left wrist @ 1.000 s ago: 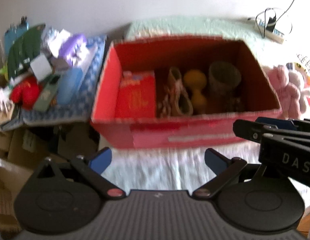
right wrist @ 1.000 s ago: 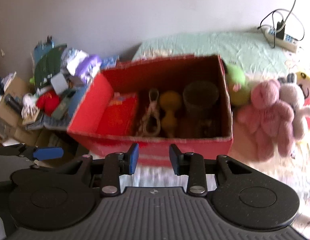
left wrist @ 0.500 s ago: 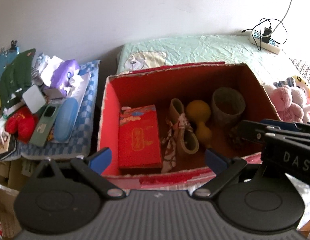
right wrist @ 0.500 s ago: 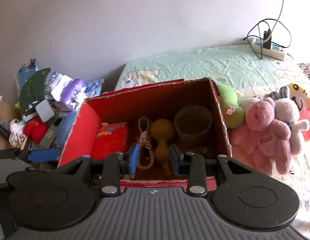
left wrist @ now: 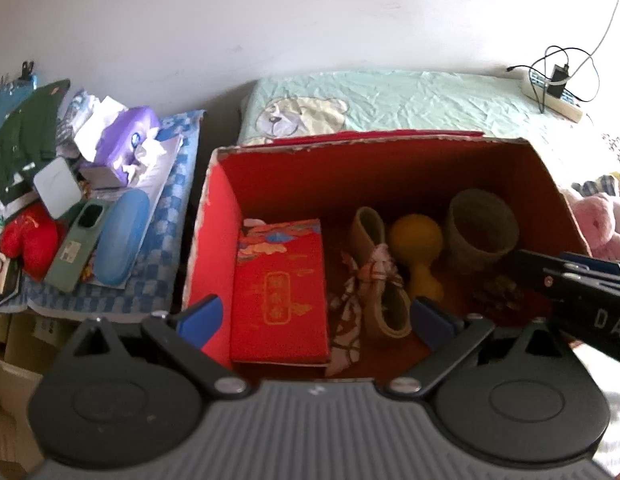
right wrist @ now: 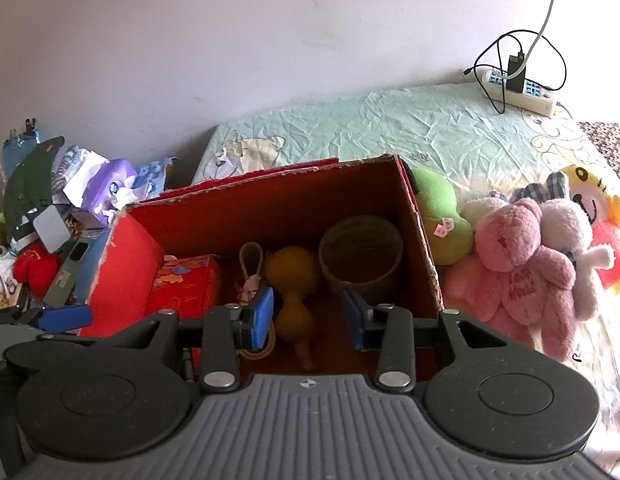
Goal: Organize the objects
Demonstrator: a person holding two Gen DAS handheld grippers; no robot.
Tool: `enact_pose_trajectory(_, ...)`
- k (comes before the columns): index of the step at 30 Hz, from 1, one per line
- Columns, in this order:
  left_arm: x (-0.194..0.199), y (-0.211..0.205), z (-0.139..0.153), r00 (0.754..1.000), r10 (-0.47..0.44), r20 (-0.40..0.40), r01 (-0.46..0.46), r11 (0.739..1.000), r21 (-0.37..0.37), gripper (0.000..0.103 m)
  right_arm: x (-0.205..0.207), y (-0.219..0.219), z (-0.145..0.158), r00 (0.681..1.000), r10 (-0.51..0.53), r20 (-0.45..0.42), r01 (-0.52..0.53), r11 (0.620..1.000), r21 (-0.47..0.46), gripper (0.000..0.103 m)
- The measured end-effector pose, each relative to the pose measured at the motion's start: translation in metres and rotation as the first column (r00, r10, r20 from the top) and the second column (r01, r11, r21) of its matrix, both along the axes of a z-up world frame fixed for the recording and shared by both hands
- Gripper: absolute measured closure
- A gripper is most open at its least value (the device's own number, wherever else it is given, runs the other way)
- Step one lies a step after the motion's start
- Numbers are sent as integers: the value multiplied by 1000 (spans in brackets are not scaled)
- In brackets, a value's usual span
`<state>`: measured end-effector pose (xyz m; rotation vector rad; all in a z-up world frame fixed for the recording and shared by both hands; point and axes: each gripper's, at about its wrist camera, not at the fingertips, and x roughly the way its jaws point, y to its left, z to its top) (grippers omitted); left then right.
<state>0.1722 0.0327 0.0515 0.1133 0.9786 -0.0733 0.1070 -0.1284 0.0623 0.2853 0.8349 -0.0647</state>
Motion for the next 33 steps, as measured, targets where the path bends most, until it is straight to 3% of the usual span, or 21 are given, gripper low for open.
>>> enact_pose_trajectory(20,13,10,-12,999,-10,50,10,1000,0,4,25,7,-16,1000,14,-27,-15,999,-30,57)
enact_pose_trajectory(33,26,22,-18,999,28,31,-28,999,-21,3,28,7,-17,1000,8,-19,-8,999,-32,57)
